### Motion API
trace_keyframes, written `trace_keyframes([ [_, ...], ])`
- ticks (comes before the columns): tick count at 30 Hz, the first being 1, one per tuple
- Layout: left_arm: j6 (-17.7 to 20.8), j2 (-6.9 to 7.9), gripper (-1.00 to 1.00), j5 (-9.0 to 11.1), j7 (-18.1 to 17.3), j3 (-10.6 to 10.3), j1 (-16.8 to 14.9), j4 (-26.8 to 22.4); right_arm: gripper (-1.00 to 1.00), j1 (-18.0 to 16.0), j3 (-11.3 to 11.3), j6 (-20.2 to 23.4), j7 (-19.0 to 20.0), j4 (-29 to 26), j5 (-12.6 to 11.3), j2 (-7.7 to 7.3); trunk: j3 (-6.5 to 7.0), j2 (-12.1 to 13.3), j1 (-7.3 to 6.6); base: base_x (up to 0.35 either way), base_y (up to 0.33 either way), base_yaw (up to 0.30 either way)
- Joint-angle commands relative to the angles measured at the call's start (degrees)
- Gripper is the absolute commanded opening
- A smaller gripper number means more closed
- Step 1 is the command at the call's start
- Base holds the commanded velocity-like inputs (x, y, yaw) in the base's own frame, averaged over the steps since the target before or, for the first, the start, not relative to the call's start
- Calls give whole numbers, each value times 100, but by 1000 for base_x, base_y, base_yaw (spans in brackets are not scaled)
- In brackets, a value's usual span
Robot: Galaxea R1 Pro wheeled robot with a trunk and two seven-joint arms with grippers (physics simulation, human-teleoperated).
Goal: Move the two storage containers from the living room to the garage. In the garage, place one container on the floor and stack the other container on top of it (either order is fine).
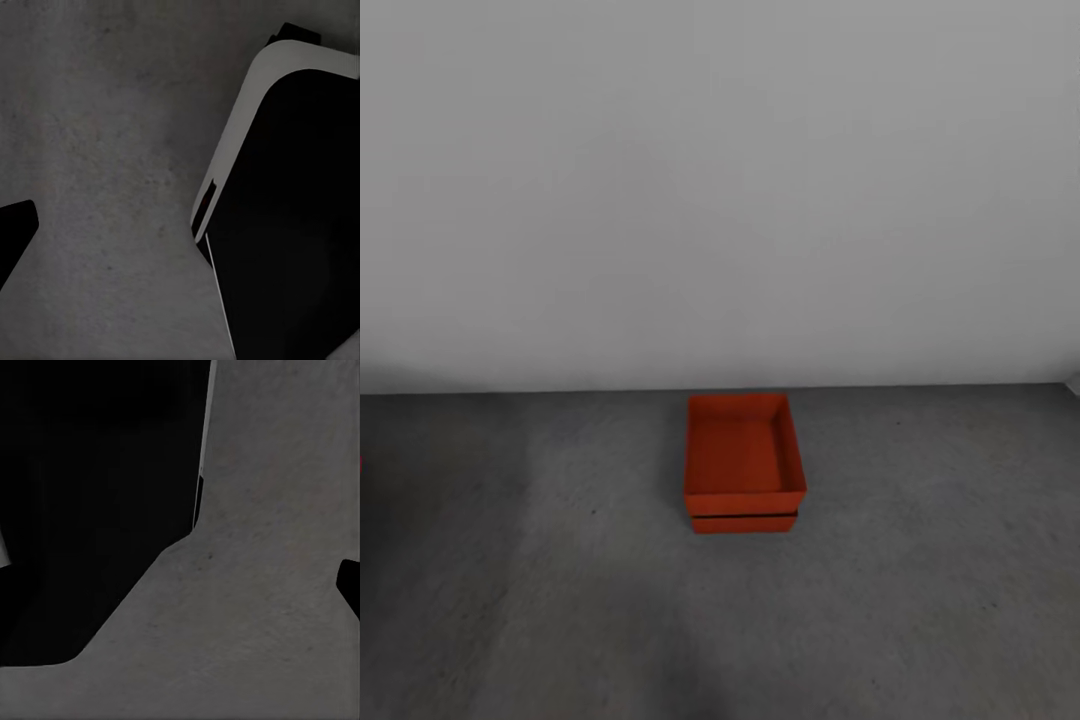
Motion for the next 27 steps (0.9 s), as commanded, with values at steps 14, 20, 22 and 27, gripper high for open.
trace_keyframes([
  [14, -12, 0, 100, 45, 14, -49, -5, 3, 100, -3, 60, -19, -2, 12, -32, 22, 123, -4, 1, 0, 0, 0],
  [20, -12, 0, 100, 45, 14, -49, -3, 3, 100, -3, 60, -13, -2, 14, -32, 33, 178, -4, 1, 0, 0, -1],
  [22, -12, 0, 100, 45, 14, -49, -2, 3, 100, -3, 59, -11, 0, 13, -32, 33, 196, -4, 1, 0, 0, -29],
  [27, -12, 0, 100, 45, 14, -49, -2, 2, 100, -4, 63, -9, 5, 12, -32, 30, 241, -4, 1, 0, 0, -72],
])
